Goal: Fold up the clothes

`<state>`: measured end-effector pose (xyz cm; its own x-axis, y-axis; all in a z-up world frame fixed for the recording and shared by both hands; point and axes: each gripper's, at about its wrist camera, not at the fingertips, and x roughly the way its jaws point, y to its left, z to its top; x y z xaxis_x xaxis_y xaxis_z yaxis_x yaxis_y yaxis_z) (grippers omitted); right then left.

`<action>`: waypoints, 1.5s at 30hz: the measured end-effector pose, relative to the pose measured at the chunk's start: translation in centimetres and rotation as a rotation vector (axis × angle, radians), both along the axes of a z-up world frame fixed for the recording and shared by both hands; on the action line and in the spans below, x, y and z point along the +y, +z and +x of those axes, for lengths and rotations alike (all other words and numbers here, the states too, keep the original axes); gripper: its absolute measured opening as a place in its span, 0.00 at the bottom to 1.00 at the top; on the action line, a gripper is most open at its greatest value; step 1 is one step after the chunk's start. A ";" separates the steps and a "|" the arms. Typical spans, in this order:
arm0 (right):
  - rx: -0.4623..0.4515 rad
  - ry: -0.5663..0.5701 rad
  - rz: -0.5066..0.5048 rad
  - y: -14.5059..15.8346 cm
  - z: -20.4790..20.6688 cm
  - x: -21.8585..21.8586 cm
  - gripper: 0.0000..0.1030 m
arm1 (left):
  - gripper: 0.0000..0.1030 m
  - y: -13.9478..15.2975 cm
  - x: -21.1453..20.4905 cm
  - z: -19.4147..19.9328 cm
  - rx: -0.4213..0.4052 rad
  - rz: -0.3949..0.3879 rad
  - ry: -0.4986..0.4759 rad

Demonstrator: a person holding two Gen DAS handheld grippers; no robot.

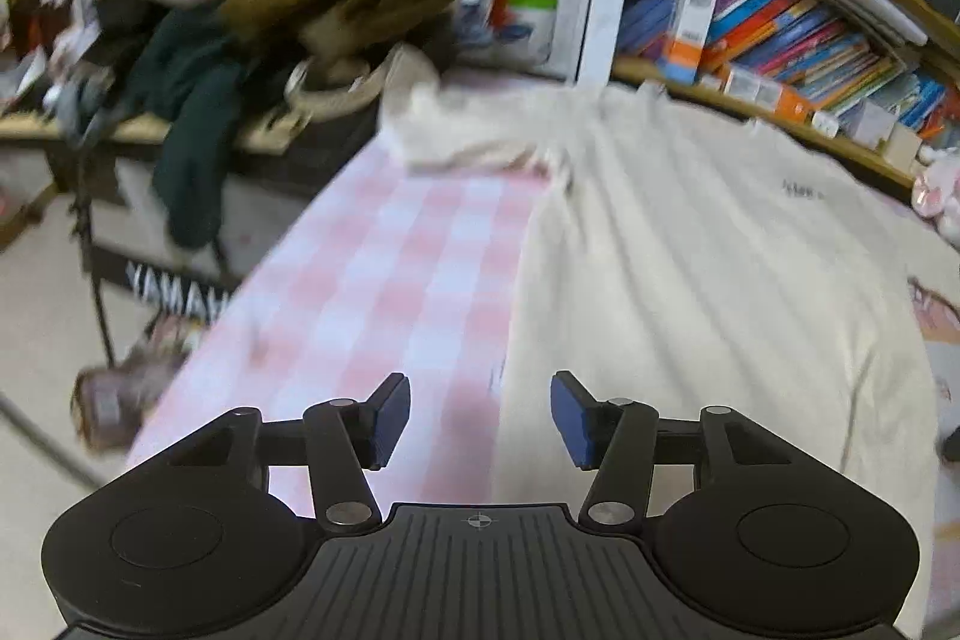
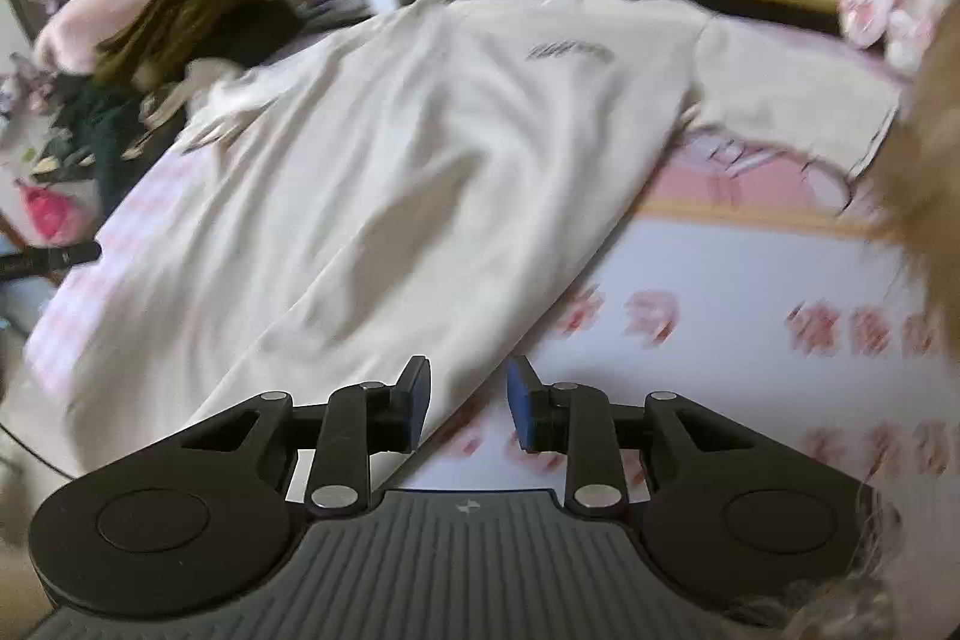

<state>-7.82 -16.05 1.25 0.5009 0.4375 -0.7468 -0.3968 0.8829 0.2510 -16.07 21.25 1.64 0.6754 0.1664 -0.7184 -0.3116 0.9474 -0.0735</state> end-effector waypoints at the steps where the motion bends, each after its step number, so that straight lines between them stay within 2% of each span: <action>1: 0.008 0.006 0.006 -0.1 -0.7 0.2 0.26 | 0.51 -0.2 -0.3 -0.7 0.016 0.004 -0.016; 4: 0.031 0.019 0.018 -0.2 -2.7 0.6 0.27 | 0.51 -0.8 -1.1 -1.7 0.065 0.030 -0.057; 8: 0.047 0.022 0.014 -0.2 -4.9 1.1 0.29 | 0.48 -1.5 -1.4 -1.8 0.088 -0.008 -0.114; 11: 0.057 -0.018 0.021 -0.4 -5.9 1.5 0.29 | 0.44 -2.2 -2.2 -2.2 0.095 0.005 -0.158; 12: 0.061 -0.029 0.026 -0.5 -6.2 1.6 0.29 | 0.31 -2.2 -2.3 -2.2 0.094 0.017 -0.175; 13: 0.070 -0.046 0.031 -0.6 -6.6 1.7 0.29 | 0.05 -2.2 -2.4 -2.1 0.092 0.021 -0.189; 14: 0.088 -0.065 0.038 -0.8 -6.9 2.0 0.29 | 0.02 -2.1 -2.1 -2.1 0.093 -0.015 -0.196; 18: 0.132 -0.119 0.079 -1.3 -7.7 3.2 0.29 | 0.01 -1.2 -0.1 -2.9 0.043 -0.138 -0.179; 20: 0.128 -0.140 0.088 -1.4 -7.9 4.0 0.29 | 0.01 -0.4 0.5 -3.1 0.008 -0.150 -0.183; 22: 0.136 -0.165 0.104 -1.4 -7.8 4.4 0.01 | 0.01 0.4 1.3 -3.3 -0.028 -0.154 -0.183; 23: 0.138 -0.177 0.109 -1.3 -7.7 4.6 0.02 | 0.01 0.9 1.8 -3.2 -0.045 -0.161 -0.172; 27: -0.073 -0.301 0.078 4.1 -9.2 2.4 0.02 | 0.01 3.0 4.4 -3.4 -0.110 -0.211 -0.143; 29: -0.189 -0.338 0.073 7.8 -10.5 0.8 0.02 | 0.01 3.2 4.7 -3.5 -0.112 -0.218 -0.156; 31: -0.272 -0.324 0.075 10.4 -11.8 0.3 0.02 | 0.01 2.5 4.8 -3.3 -0.086 -0.202 -0.162; 33: -0.250 -0.269 0.075 10.6 -12.1 1.3 0.02 | 0.01 1.3 4.8 -3.0 -0.044 -0.196 -0.162; 37: -0.072 -0.031 -0.013 5.4 -11.9 5.8 0.11 | 0.02 -0.1 4.6 -2.7 0.001 -0.174 -0.178; 39: -0.003 -0.056 0.004 3.5 -12.3 5.8 0.26 | 0.02 -0.2 5.1 -2.8 0.000 -0.163 -0.168; 42: 0.097 -0.205 0.126 2.4 -12.5 2.5 0.26 | 0.02 -0.1 6.2 -2.8 -0.006 -0.154 -0.131; 43: 0.100 -0.267 0.138 2.2 -12.7 1.2 0.26 | 0.02 0.0 6.5 -2.7 -0.006 -0.151 -0.123; 45: 0.060 -0.346 0.073 2.5 -12.5 -0.4 0.27 | 0.02 0.0 6.4 -2.6 0.002 -0.145 -0.139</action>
